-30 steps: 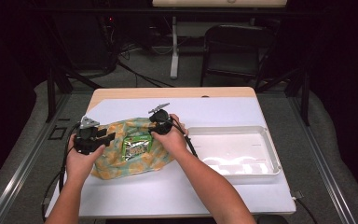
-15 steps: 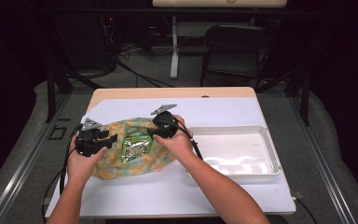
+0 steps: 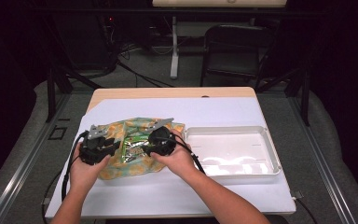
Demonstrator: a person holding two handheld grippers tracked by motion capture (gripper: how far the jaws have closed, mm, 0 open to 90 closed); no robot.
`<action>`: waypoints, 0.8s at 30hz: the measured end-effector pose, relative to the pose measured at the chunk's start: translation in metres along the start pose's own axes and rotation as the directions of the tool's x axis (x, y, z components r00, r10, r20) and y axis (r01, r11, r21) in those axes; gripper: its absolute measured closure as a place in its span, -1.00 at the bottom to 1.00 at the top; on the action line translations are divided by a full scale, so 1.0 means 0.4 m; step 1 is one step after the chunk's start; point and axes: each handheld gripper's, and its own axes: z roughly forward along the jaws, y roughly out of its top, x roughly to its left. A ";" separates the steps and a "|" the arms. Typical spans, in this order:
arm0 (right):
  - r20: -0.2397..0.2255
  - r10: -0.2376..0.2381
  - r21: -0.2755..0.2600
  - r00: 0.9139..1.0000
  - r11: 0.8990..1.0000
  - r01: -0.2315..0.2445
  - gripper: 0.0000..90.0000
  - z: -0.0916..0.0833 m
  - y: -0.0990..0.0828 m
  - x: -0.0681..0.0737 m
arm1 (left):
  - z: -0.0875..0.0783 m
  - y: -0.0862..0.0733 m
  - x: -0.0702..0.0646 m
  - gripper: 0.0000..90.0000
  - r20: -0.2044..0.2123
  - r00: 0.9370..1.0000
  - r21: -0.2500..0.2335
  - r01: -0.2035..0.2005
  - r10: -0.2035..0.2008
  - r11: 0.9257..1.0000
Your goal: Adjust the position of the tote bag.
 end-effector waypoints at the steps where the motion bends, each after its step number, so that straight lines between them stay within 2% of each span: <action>1: -0.001 -0.007 0.000 1.000 1.000 0.007 0.42 0.000 -0.006 0.008 | 0.000 -0.008 -0.004 0.62 0.006 1.000 0.002 -0.003 0.002 1.000; 4: -0.003 -0.027 0.015 1.000 1.000 0.027 0.54 0.002 -0.025 0.025 | -0.002 -0.032 -0.015 0.78 0.024 0.999 0.012 -0.021 0.021 1.000; 8: -0.005 -0.034 0.025 0.999 0.999 0.034 0.61 0.008 -0.055 0.037 | -0.003 -0.062 -0.030 0.87 0.037 0.998 0.018 -0.043 0.042 0.999; 14: -0.003 -0.028 0.058 1.000 0.998 0.028 0.62 0.029 -0.101 0.034 | 0.002 -0.089 -0.037 0.89 0.053 0.997 0.033 -0.052 0.050 0.998; 17: -0.006 -0.019 0.072 1.000 0.997 0.020 0.62 0.039 -0.119 0.031 | 0.007 -0.101 -0.038 0.88 0.066 0.997 0.056 -0.052 0.048 0.997; 20: 0.001 -0.035 0.090 0.999 0.995 0.035 0.61 0.043 -0.132 0.032 | 0.013 -0.112 -0.046 0.87 0.066 0.996 0.067 -0.059 0.054 0.996; 24: 0.007 -0.032 0.099 0.999 0.995 0.031 0.60 0.049 -0.150 0.033 | 0.017 -0.126 -0.057 0.86 0.072 0.995 0.081 -0.069 0.063 0.994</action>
